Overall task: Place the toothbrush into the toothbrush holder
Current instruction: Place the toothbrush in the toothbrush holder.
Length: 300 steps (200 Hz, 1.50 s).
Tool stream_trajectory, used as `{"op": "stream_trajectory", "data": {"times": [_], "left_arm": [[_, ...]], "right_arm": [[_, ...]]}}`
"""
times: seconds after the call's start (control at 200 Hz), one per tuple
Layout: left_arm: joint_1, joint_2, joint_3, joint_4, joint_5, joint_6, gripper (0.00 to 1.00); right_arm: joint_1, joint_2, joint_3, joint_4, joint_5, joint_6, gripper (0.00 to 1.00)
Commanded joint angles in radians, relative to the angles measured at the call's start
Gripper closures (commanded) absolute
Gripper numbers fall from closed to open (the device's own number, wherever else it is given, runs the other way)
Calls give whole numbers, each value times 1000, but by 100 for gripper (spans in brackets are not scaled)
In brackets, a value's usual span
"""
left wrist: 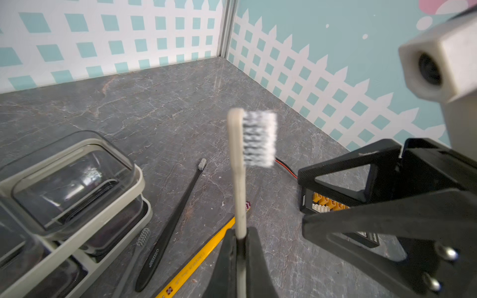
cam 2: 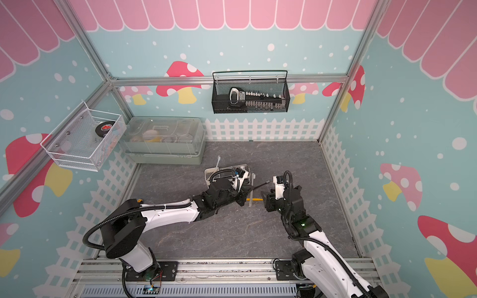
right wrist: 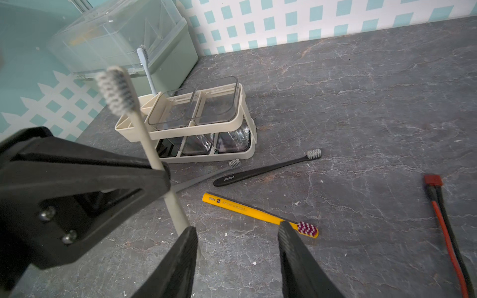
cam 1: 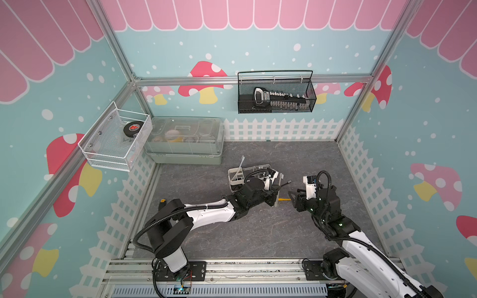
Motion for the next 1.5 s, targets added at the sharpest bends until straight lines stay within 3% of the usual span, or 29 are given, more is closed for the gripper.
{"op": "stream_trajectory", "data": {"times": [0.0,0.255,0.705,0.93,1.496], "left_arm": [[33,-65,-21,-27,-37,34,100],[54,-167,-47,-73,-159,138,100],[155,-270,-72,-106,-280,198,100],[232,-261,-55,-87,-290,194,100],[323,-206,-24,-53,-331,261,100]], "right_arm": [[-2,-14,10,-22,24,-17,49],[-3,-15,-9,-22,38,-7,48],[-6,-14,-14,-26,39,-23,48],[-11,-8,-12,-25,39,-38,48],[-25,48,-15,1,29,-64,47]]}}
